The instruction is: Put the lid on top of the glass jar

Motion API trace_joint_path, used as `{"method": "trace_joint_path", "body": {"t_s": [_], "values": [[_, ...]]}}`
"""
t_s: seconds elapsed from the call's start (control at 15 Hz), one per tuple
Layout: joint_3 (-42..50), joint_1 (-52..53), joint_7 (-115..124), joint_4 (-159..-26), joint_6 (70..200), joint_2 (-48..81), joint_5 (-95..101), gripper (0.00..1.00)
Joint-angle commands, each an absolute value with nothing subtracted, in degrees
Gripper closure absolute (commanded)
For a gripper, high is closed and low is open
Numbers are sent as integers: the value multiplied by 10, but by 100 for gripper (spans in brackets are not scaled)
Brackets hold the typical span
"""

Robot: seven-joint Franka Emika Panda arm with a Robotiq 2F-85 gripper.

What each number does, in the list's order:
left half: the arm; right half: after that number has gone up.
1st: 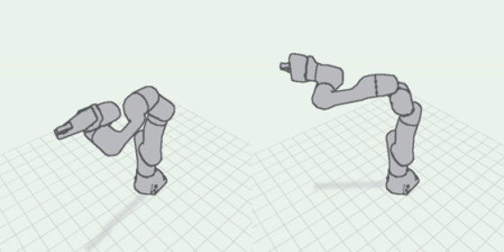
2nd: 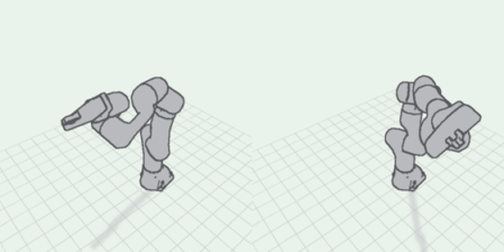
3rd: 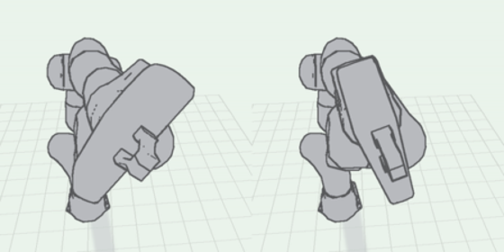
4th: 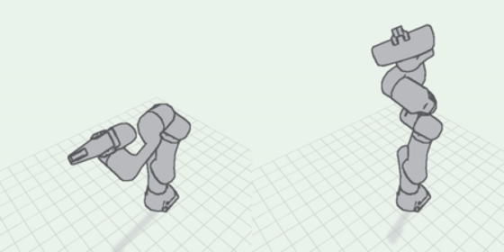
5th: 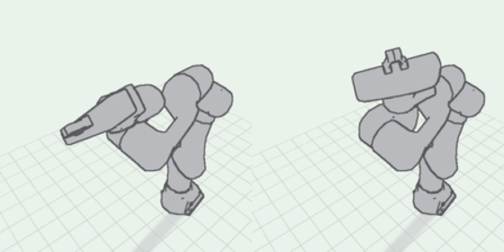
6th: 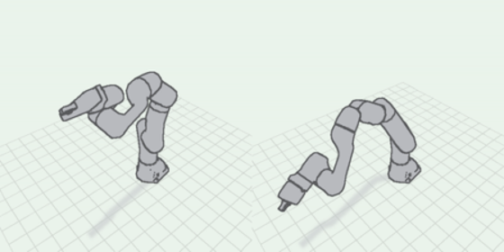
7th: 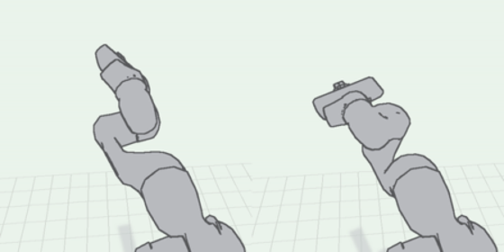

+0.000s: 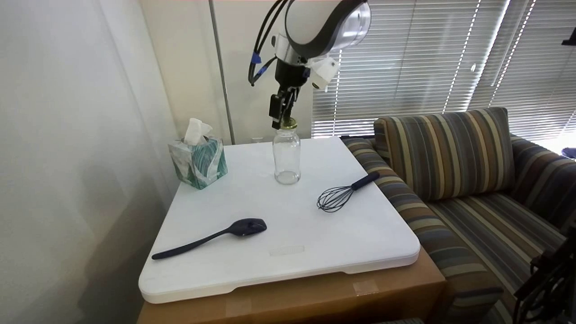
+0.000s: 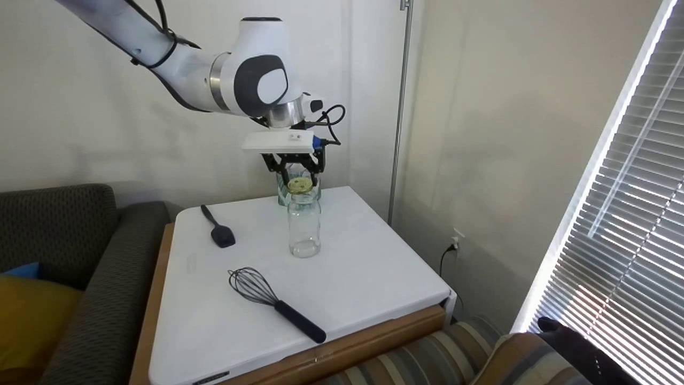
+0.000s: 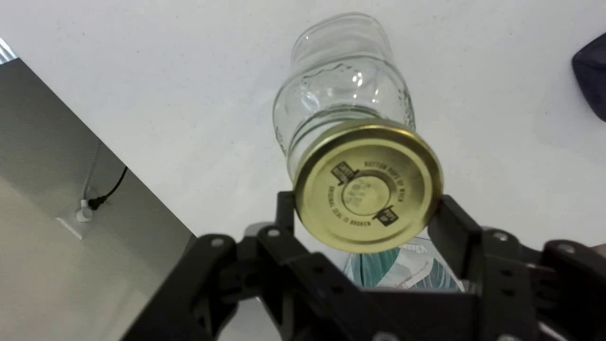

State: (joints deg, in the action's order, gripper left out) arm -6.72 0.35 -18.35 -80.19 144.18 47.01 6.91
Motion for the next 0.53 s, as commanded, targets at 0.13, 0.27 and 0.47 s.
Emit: {"method": "trace_joint_path", "body": {"t_s": [0.13,0.27,0.47], "values": [[-55,13,-182,-795,1420,475,74,54],[-50,15,-181,-794,1422,478,77,54],[-45,14,-180,-793,1434,484,79,54]]}}
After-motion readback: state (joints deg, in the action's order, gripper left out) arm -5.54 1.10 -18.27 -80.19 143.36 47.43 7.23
